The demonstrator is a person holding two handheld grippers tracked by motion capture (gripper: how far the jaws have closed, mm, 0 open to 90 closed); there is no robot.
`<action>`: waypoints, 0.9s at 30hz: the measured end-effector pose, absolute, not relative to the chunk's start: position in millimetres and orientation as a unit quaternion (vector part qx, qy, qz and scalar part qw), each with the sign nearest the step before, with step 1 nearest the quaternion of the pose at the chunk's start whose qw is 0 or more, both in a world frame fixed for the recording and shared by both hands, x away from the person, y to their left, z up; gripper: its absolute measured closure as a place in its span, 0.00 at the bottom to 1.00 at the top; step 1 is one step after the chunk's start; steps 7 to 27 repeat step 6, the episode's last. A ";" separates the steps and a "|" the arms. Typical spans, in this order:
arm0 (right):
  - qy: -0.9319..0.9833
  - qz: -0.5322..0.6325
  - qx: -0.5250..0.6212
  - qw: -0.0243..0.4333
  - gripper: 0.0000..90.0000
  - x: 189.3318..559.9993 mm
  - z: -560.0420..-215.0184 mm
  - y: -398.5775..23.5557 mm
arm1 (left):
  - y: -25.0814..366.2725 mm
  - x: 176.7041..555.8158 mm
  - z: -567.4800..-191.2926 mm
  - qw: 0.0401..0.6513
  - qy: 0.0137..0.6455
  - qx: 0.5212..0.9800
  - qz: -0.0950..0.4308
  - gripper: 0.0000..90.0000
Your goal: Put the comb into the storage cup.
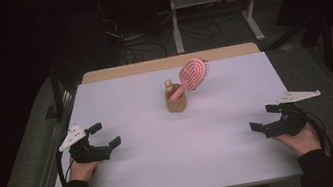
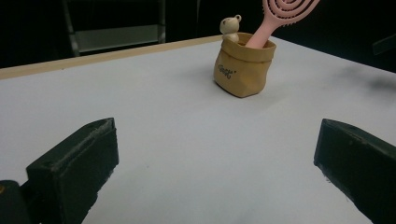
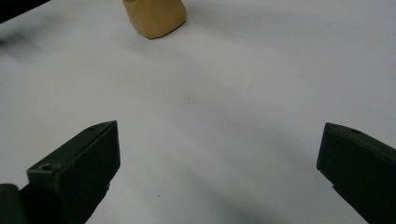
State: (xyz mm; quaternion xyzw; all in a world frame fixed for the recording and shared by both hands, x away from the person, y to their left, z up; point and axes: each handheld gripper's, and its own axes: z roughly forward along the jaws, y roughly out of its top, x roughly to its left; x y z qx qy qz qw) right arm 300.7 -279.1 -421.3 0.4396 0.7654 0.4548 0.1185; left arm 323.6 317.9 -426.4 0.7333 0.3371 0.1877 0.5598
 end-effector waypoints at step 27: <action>0.766 0.453 0.440 0.121 0.00 298.5 -423.9 -277.9 | 317.0 324.0 -426.6 0.560 0.337 0.734 0.185 0.00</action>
